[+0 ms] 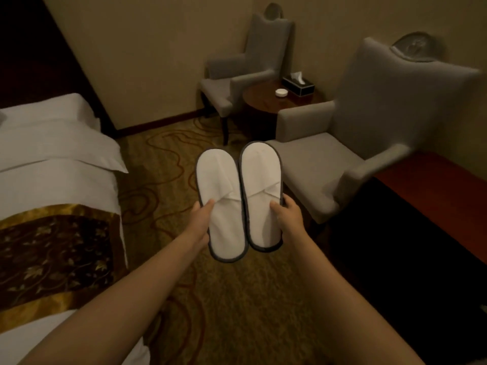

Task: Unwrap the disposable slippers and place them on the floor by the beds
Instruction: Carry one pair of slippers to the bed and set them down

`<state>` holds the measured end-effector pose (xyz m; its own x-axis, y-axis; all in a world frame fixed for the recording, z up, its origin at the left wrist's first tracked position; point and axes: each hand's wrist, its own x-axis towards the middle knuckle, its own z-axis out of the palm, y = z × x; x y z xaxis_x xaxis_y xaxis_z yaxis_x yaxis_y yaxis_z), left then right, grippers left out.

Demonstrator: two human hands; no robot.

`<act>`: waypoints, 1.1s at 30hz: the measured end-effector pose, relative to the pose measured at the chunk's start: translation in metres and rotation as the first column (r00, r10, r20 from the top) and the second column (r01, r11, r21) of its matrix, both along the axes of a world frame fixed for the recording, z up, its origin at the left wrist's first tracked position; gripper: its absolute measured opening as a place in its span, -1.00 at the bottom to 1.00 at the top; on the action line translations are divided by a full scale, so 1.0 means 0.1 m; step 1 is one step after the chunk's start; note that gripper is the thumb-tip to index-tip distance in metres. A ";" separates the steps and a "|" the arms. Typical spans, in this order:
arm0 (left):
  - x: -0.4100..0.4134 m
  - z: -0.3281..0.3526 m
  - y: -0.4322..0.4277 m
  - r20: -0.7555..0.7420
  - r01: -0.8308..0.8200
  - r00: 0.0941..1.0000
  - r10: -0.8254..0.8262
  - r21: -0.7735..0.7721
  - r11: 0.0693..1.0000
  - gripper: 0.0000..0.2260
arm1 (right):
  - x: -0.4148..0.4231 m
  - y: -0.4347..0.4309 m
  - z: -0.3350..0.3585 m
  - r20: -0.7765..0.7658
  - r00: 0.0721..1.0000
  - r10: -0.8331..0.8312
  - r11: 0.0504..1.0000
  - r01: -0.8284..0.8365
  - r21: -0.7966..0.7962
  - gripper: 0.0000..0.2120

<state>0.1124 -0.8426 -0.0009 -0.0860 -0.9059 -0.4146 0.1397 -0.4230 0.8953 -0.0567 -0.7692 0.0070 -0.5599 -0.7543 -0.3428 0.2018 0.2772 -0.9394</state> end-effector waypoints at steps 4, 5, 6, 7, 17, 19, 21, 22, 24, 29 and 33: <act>-0.01 -0.03 -0.57 0.005 -0.072 0.997 0.072 0.041 0.997 -0.65 | -0.04 -0.69 0.02 -0.011 0.996 0.084 0.996 -0.084 0.041 -0.60; -0.02 -0.04 -0.74 0.005 -0.087 0.996 0.087 0.047 0.995 -0.65 | -0.05 -0.88 0.03 -0.012 0.995 0.103 0.994 -0.102 0.038 -0.60; -0.02 -0.04 -0.91 0.008 -0.102 0.995 0.102 0.050 0.994 -0.65 | -0.06 -1.08 0.03 -0.016 0.992 0.121 0.992 -0.121 0.041 -0.60; -0.03 -0.06 -1.10 0.010 -0.116 0.993 0.116 0.050 0.992 -0.65 | -0.08 -1.28 0.03 -0.024 0.990 0.140 0.989 -0.139 0.048 -0.60; 0.04 -0.24 -2.98 -0.017 -0.199 0.979 0.202 0.106 0.974 -0.67 | -0.10 -3.34 -0.08 -0.057 0.958 0.281 0.958 -0.276 0.077 -0.71; 0.08 -0.30 -3.26 -0.029 -0.239 0.969 0.246 0.145 0.960 -0.68 | -0.09 -3.71 -0.13 -0.039 0.947 0.320 0.943 -0.315 0.103 -0.71; 0.12 -0.37 -3.52 -0.053 -0.274 0.956 0.288 0.190 0.943 -0.71 | -0.07 -4.07 -0.20 -0.044 0.932 0.360 0.926 -0.351 0.140 -0.69; 0.14 -0.40 -3.66 -0.068 -0.287 0.950 0.306 0.205 0.936 -0.73 | -0.06 -4.26 -0.23 -0.053 0.922 0.384 0.915 -0.373 0.154 -0.68; 0.18 -0.46 -3.94 -0.094 -0.326 0.931 0.353 0.223 0.919 -0.79 | -0.03 -4.64 -0.29 -0.053 0.899 0.434 0.890 -0.419 0.182 -0.68; 0.39 -0.61 -4.54 -0.125 -0.441 0.866 0.484 0.267 0.857 -0.73 | 0.14 -5.54 -0.44 -0.029 0.812 0.583 0.793 -0.561 0.237 -0.70; 0.66 -0.71 -4.94 -0.079 -0.573 0.788 0.610 0.269 0.774 -0.69 | 0.46 -6.26 -0.61 -0.010 0.687 0.727 0.661 -0.695 0.282 -0.72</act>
